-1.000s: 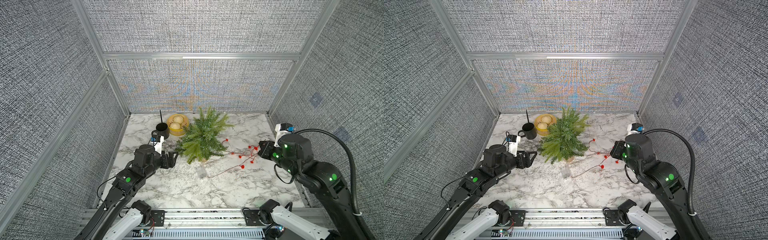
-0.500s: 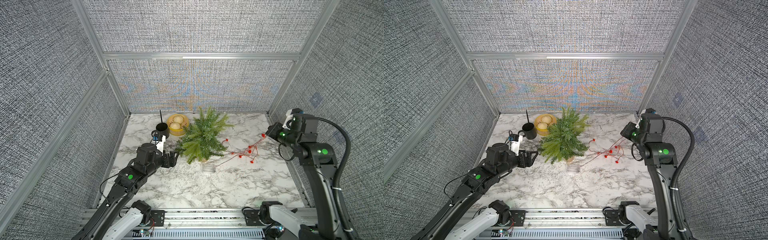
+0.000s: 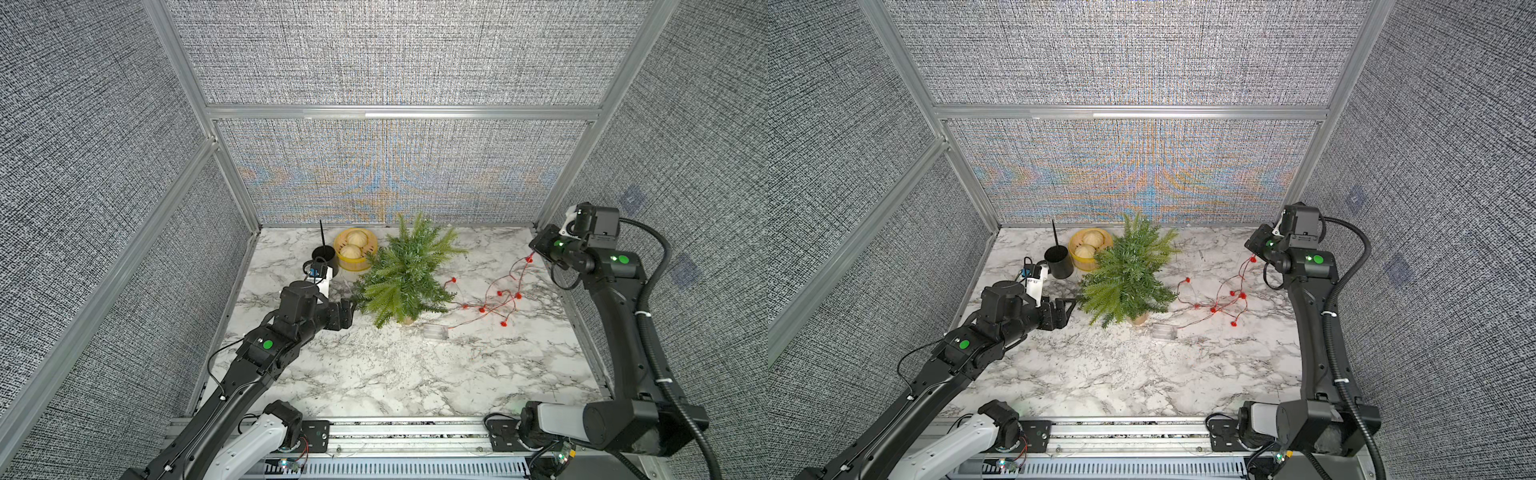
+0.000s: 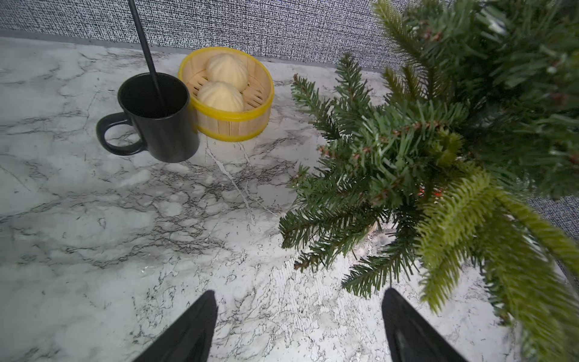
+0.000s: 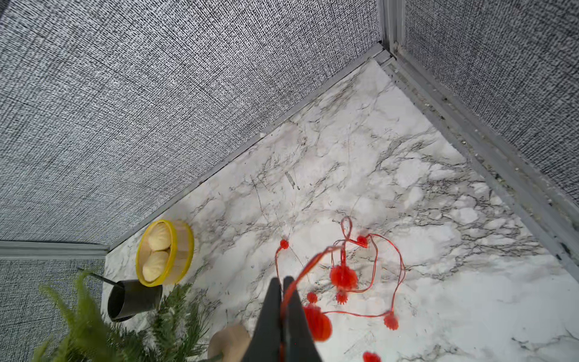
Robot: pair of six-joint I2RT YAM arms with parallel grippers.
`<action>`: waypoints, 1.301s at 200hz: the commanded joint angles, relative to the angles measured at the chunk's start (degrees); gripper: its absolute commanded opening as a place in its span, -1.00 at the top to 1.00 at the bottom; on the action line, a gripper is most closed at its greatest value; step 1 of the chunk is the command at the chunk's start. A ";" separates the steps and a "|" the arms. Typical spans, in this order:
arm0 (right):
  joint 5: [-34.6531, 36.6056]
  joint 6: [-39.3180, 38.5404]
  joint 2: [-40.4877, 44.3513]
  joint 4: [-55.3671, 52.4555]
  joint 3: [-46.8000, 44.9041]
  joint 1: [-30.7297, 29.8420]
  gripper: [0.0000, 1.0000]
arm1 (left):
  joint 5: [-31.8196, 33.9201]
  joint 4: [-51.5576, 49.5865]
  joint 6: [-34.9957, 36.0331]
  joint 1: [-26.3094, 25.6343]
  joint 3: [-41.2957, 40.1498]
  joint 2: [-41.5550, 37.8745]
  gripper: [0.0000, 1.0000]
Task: Remove string lights from the small christmas tree
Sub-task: Remove the light string from the Christmas tree, then place the light string at the center of the board.
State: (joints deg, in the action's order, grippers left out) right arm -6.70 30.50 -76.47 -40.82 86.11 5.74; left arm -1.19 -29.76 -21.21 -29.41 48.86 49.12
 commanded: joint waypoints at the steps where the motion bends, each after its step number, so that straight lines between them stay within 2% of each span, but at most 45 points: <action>1: -1.04 -1.08 -2.12 3.41 -1.05 -0.14 1.00 | 2.18 1.50 1.03 0.41 0.69 1.24 -0.67; 27: -2.14 -1.98 -6.37 4.91 -2.58 -2.92 1.00 | 4.24 2.83 1.11 1.78 0.23 3.43 -0.67; 60: -2.39 -2.12 -10.19 8.39 -7.10 -5.81 1.00 | 3.02 4.55 0.60 3.90 0.71 6.44 -0.67; 85: -3.24 -1.58 -11.51 12.43 -12.65 -8.41 1.00 | 4.05 5.30 0.42 4.46 0.74 7.48 -0.67; 99: -6.19 -2.36 -11.60 16.13 -17.16 -9.90 1.00 | 4.10 6.02 0.34 4.79 0.64 7.71 -0.67; 140: -6.33 -3.60 -10.06 20.28 -27.09 -16.27 1.00 | 4.23 6.78 0.31 5.32 0.92 9.14 -0.67; 199: -4.62 -8.18 0.29 12.42 -31.82 -17.86 1.00 | 3.56 8.91 -0.06 5.59 1.58 11.87 -0.67; 218: -0.50 -9.46 4.34 9.42 -33.47 -18.35 1.00 | 3.64 9.34 -0.10 5.66 2.03 13.15 -0.67; 237: 3.71 -9.52 6.62 11.52 -37.73 -18.31 1.00 | 3.66 10.14 -0.11 5.71 2.45 14.42 -0.67; 260: 4.15 -7.95 4.08 15.85 -40.38 -18.35 1.00 | 3.98 10.60 0.37 5.90 3.17 16.07 -0.66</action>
State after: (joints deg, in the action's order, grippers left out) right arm -5.67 21.98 -70.48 -27.97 47.35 -12.49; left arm 2.81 -21.87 -21.41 -23.79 51.16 63.99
